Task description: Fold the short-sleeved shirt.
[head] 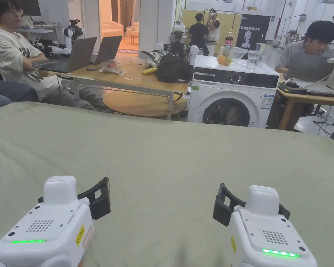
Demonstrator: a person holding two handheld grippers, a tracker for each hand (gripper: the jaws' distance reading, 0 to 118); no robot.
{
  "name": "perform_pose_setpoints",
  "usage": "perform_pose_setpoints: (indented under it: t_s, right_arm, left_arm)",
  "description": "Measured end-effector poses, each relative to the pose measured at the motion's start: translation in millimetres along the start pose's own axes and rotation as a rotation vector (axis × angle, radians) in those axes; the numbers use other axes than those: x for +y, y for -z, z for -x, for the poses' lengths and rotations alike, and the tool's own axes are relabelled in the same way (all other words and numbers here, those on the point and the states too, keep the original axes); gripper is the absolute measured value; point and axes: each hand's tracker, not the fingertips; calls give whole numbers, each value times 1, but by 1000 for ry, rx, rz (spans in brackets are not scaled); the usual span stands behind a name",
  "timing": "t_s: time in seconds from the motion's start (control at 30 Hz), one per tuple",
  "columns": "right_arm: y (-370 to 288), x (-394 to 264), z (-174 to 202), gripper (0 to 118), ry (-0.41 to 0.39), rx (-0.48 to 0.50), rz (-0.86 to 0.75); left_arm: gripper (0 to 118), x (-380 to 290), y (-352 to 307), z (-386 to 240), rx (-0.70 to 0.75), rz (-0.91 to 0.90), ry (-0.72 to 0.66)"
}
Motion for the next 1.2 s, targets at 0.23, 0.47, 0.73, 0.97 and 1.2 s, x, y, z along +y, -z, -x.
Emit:
perform_pose_setpoints:
  t_s: [0.23,0.47,0.73,0.97,1.2]
  right_arm:
    - [4,0,-1,83,-10,24,14]
    - [9,-2,-6,83,48,22,42]
    - [6,1,-4,83,40,38,58]
    - [7,8,5,83,11,0,99]
    - [10,9,7,83,38,3,106]
  left_arm:
    - [73,3,-1,-6,17,-24,86]
    - [73,5,-1,-10,4,-67,157]
    - [73,10,6,-2,35,-47,149]
    - [73,12,1,2,76,-82,150]
    - [73,9,4,5,47,-48,143]
